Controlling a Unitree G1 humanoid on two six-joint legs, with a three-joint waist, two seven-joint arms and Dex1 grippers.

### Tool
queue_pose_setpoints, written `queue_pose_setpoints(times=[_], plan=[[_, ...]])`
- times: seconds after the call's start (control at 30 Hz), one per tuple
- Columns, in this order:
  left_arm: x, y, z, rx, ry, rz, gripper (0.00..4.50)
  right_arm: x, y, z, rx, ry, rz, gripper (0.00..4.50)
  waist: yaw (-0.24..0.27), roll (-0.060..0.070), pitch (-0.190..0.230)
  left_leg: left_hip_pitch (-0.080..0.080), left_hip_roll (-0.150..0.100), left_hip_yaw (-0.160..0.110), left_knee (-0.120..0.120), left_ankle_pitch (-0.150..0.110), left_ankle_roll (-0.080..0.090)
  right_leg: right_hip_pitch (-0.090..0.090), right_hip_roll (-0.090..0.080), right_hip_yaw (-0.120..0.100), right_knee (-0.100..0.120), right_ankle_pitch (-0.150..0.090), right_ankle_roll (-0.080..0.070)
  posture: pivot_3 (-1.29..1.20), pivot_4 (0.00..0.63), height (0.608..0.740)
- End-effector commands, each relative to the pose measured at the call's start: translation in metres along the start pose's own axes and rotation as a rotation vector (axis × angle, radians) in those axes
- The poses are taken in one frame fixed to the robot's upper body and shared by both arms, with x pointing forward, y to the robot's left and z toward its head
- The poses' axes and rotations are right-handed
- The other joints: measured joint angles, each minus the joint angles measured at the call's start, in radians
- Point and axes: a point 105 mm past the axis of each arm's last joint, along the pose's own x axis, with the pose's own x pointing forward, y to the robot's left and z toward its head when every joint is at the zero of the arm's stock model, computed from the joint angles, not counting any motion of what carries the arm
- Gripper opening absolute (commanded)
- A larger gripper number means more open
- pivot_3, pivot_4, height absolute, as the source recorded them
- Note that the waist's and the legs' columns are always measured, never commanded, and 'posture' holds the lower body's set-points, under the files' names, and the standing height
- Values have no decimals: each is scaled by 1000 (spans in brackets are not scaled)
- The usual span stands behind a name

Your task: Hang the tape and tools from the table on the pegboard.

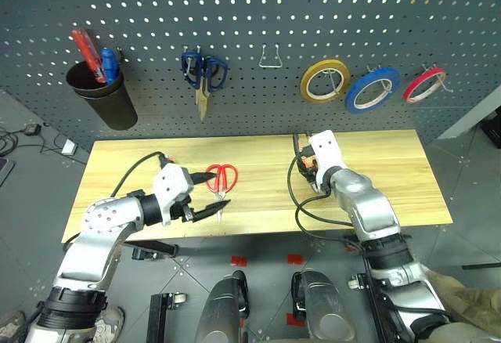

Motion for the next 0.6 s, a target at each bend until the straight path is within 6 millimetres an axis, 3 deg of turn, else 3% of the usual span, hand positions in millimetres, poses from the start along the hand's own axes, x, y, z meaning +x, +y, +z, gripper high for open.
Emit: queue_pose_setpoints(times=[0.03, 0.17, 0.2, 0.33, 0.6], plan=[[-11, 11, 30, -48, -124, 127, 3563, -24, 18, 88, -56, -397, 4, 2880, -5, -1, -1, 0, 0, 0, 0, 0, 0, 0, 0, 0, 0, 0, 0, -238, 214, 740], [-17, 16, 43, -130, -147, 179, 3563, -27, 28, 150, -84, -624, -7, 2879, -6, -3, -2, 1, 0, -1, 2, 1, -2, 0, 0, 0, 4, 1, 0, -225, 209, 740], [-18, 17, 46, -141, -154, 189, 3563, -26, 29, 158, -79, -650, -9, 2879, -6, -4, -3, 1, 0, -2, 3, 2, -3, 0, 0, 0, 5, 1, 0, -225, 209, 740], [-21, 20, 59, -103, -133, 186, 3563, -24, 33, 222, -115, -845, -9, 2878, -7, -6, -4, 2, 1, -3, 2, 4, -5, 0, 3, 0, 5, 2, -2, -207, 217, 740], [1, 36, 85, -68, -167, 219, 3563, 0, 28, 261, -170, -988, -76, 2878, 10, -7, -4, 1, 1, -2, 2, 4, -6, 1, 4, 0, 4, 2, -2, -169, 223, 740]])
